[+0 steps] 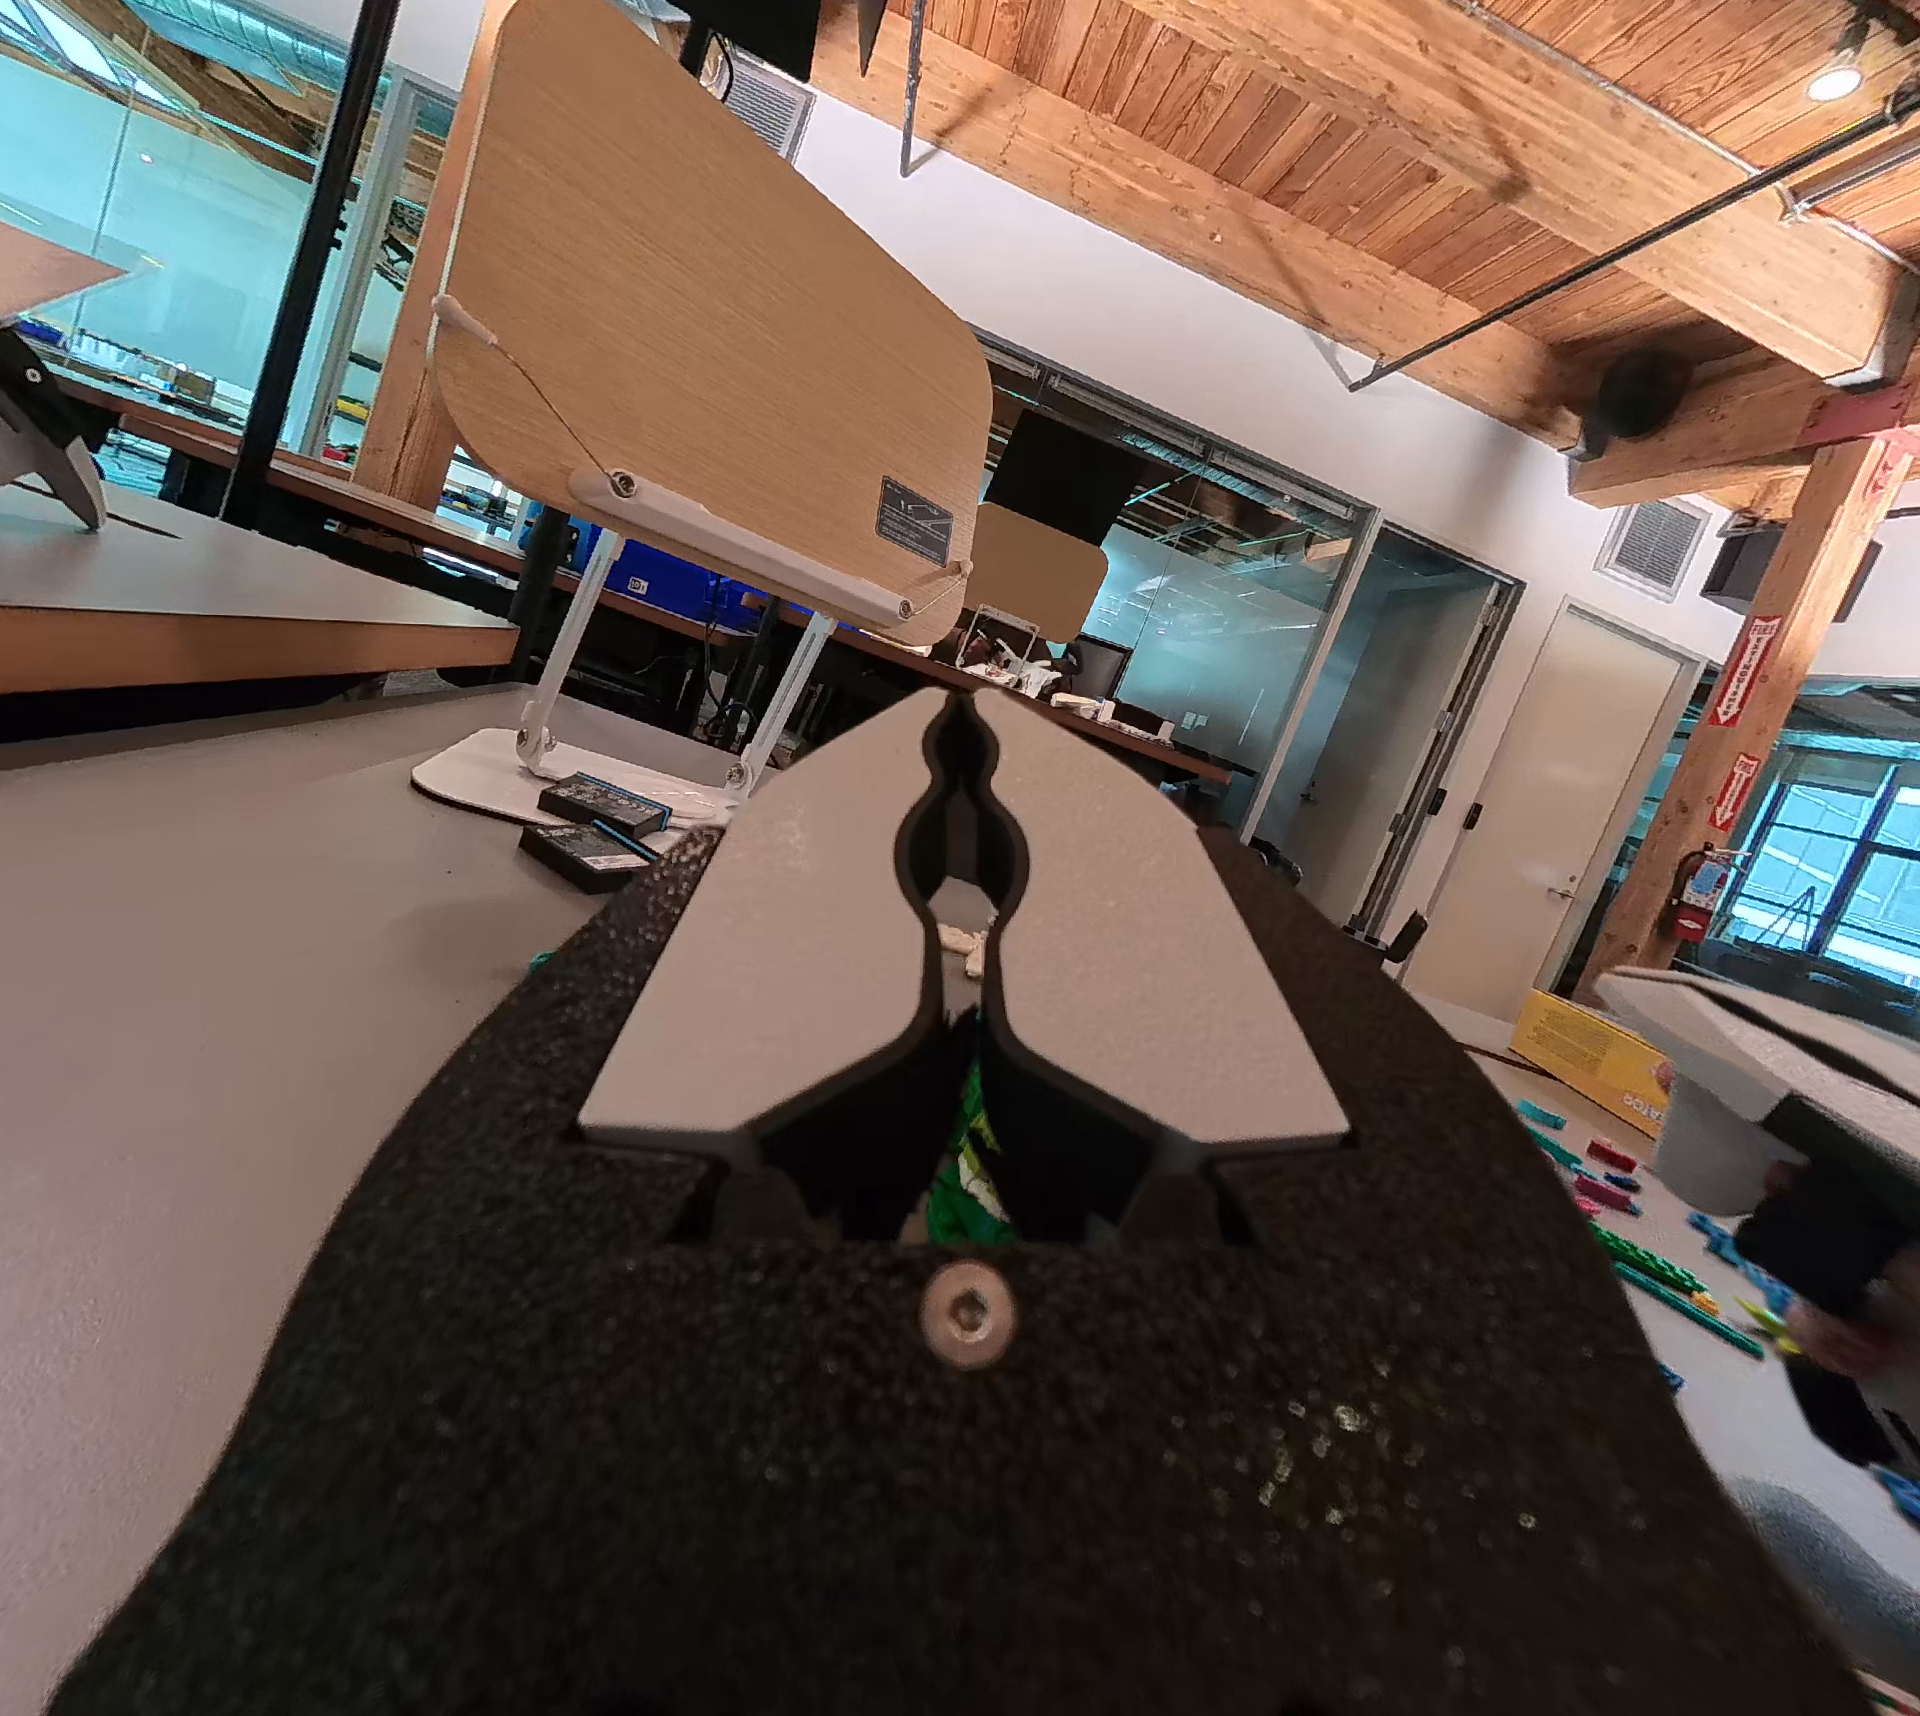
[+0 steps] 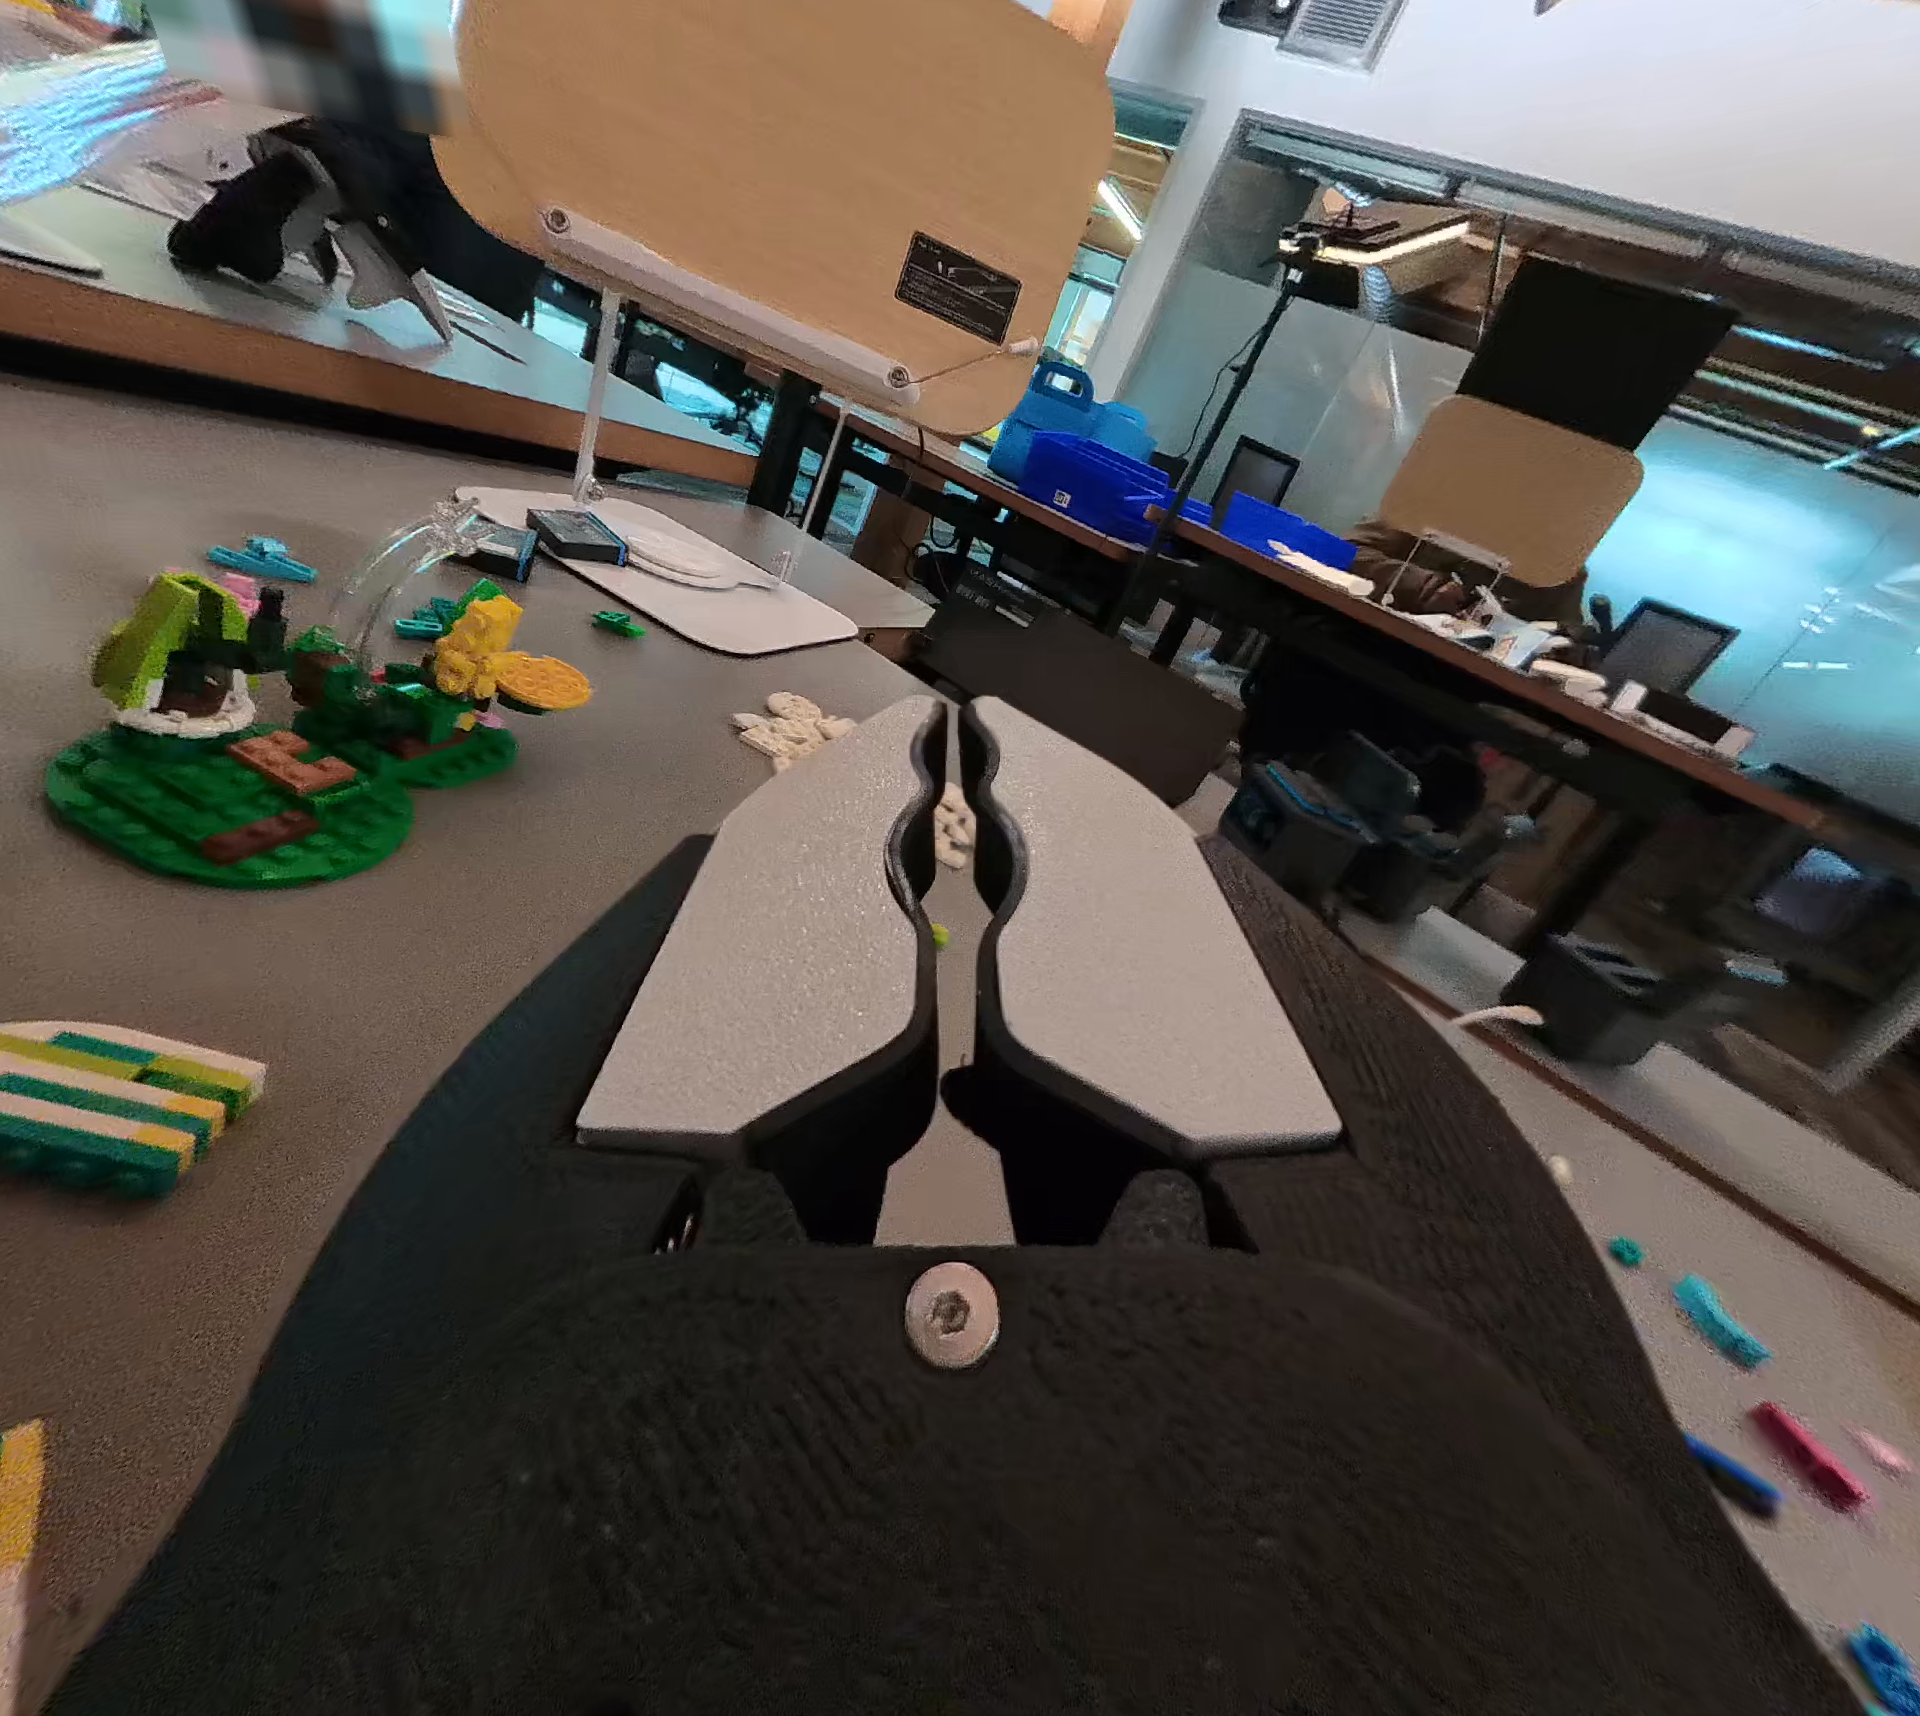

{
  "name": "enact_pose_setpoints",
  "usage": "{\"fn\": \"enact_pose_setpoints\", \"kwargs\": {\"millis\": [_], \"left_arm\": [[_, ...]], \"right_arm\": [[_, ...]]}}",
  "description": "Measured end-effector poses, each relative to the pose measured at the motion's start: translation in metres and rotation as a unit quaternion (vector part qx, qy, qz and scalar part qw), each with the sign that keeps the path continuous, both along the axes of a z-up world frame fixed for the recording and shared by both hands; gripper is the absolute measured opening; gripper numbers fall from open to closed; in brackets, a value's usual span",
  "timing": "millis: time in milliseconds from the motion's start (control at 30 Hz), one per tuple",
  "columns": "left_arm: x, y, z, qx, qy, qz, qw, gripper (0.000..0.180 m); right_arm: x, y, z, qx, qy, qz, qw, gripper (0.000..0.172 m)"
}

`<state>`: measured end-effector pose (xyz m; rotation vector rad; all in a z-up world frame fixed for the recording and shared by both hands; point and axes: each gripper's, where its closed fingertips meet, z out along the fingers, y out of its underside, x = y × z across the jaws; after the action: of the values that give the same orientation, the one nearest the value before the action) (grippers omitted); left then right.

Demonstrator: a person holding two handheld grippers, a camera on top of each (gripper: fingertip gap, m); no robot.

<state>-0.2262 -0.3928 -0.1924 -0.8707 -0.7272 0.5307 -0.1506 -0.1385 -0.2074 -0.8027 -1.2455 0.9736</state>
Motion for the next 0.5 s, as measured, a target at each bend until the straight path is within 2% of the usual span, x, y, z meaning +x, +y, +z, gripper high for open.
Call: {"fn": "enact_pose_setpoints", "kwargs": {"millis": [67,167,267,333,367,433,500], "left_arm": [[0.000,0.000,0.000,-0.002,0.000,0.000,1.000,0.000],[0.001,0.001,0.001,-0.005,0.004,0.000,1.000,0.000],[0.002,0.001,0.002,-0.010,0.007,0.000,1.000,0.000],[0.004,0.003,0.003,-0.018,0.013,0.002,1.000,0.000],[0.005,0.004,0.003,-0.024,0.016,0.003,1.000,0.000],[0.007,0.007,0.004,-0.035,0.024,0.003,0.999,0.000],[0.010,0.010,0.006,-0.048,0.033,0.003,0.998,0.000]], "right_arm": [[0.002,0.000,0.003,0.005,-0.015,0.028,0.999,0.000],[0.008,-0.020,-0.010,0.024,-0.102,0.141,0.984,0.000],[0.028,-0.039,-0.044,0.077,-0.239,0.240,0.938,0.008],[0.041,-0.039,-0.061,0.144,-0.282,0.253,0.914,0.009],[0.047,-0.039,-0.068,0.145,-0.305,0.260,0.905,0.008],[0.062,-0.043,-0.085,0.086,-0.389,0.298,0.868,0.011],[0.067,-0.040,-0.101,0.055,-0.444,0.299,0.843,0.015]]}}
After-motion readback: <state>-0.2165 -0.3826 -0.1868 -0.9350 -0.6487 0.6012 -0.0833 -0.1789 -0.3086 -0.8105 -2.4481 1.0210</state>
